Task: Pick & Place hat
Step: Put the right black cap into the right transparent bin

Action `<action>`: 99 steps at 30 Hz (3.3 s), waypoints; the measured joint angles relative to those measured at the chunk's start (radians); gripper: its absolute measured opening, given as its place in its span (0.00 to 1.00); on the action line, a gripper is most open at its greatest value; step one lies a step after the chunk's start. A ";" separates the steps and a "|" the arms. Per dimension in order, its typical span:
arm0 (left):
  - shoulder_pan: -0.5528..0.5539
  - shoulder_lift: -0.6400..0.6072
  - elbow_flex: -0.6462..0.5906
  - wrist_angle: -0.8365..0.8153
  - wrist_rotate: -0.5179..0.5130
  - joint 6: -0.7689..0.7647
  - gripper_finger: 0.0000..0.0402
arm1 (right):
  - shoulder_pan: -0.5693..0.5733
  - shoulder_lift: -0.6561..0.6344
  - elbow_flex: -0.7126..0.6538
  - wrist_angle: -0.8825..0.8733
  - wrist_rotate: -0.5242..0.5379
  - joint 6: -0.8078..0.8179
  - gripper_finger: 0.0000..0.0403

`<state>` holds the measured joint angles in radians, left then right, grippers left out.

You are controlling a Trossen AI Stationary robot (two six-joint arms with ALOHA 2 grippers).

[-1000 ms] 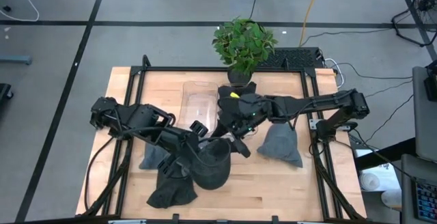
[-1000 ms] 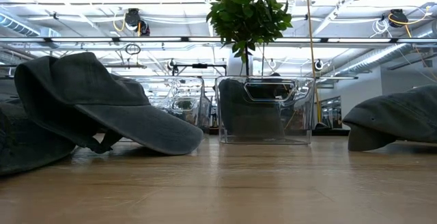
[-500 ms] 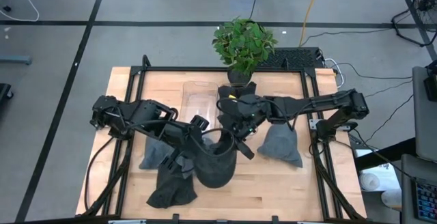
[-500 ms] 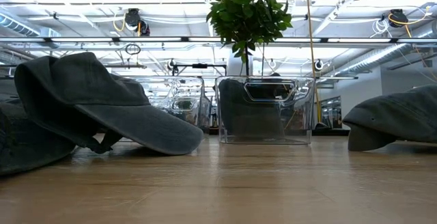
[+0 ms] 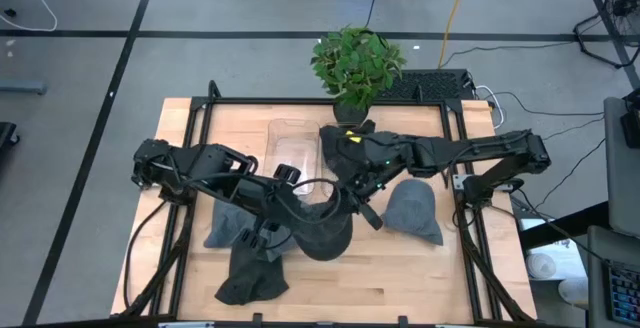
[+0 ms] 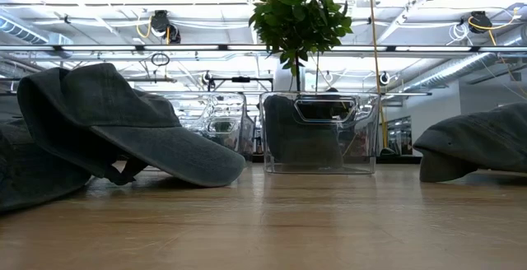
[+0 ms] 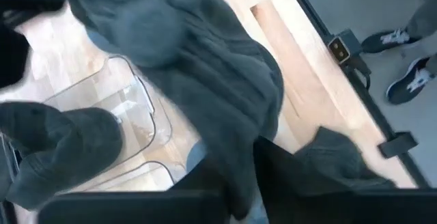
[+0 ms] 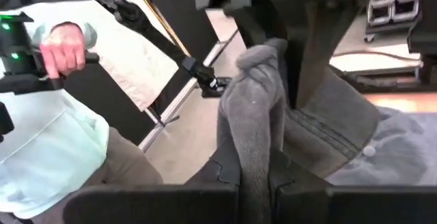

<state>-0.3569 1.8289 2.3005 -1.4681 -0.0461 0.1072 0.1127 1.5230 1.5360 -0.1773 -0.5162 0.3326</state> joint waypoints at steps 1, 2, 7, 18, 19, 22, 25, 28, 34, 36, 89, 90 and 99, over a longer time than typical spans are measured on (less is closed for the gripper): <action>0.003 -0.004 0.000 -0.002 0.001 -0.021 0.21 | 0.000 -0.008 0.000 -0.004 0.013 -0.003 0.00; 0.005 -0.011 0.000 -0.007 0.002 -0.042 0.23 | 0.000 -0.018 0.000 -0.015 0.021 -0.007 0.00; 0.022 -0.053 0.000 -0.018 0.004 -0.128 0.40 | -0.013 -0.031 0.001 -0.050 0.019 -0.011 0.00; 0.040 -0.193 0.000 -0.033 -0.059 -0.200 0.65 | -0.014 -0.046 0.000 -0.106 0.041 -0.004 0.00; 0.040 -0.209 0.000 -0.022 -0.073 -0.206 0.65 | -0.015 -0.048 0.000 -0.104 0.046 -0.004 0.00; 0.034 -0.257 0.000 0.004 -0.123 -0.223 0.64 | -0.013 -0.068 0.000 -0.134 0.046 -0.005 0.00; 0.032 -0.288 0.000 0.033 -0.162 -0.220 0.63 | -0.013 -0.085 0.002 -0.181 0.058 -0.040 0.00; 0.032 -0.297 0.000 0.033 -0.173 -0.218 0.61 | -0.029 -0.107 0.001 -0.258 0.098 -0.096 0.00; 0.031 -0.299 0.000 0.033 -0.172 -0.218 0.59 | -0.087 -0.133 0.001 -0.336 0.099 -0.126 0.00; 0.031 -0.298 0.000 0.033 -0.172 -0.219 0.59 | -0.111 -0.142 0.001 -0.365 0.100 -0.142 0.00; 0.031 -0.298 0.000 0.033 -0.193 -0.209 0.60 | -0.598 -0.078 0.000 -0.434 -0.354 -0.441 0.00; 0.031 -0.298 0.000 0.033 -0.193 -0.209 0.60 | -0.598 -0.078 0.000 -0.434 -0.354 -0.442 0.00; 0.031 -0.298 0.000 0.033 -0.193 -0.207 0.60 | -0.598 -0.078 0.000 -0.434 -0.353 -0.448 0.00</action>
<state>-0.3256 1.5311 2.3005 -1.4349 -0.2390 -0.0999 -0.4850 1.4452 1.5364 -0.6109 -0.8688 -0.1149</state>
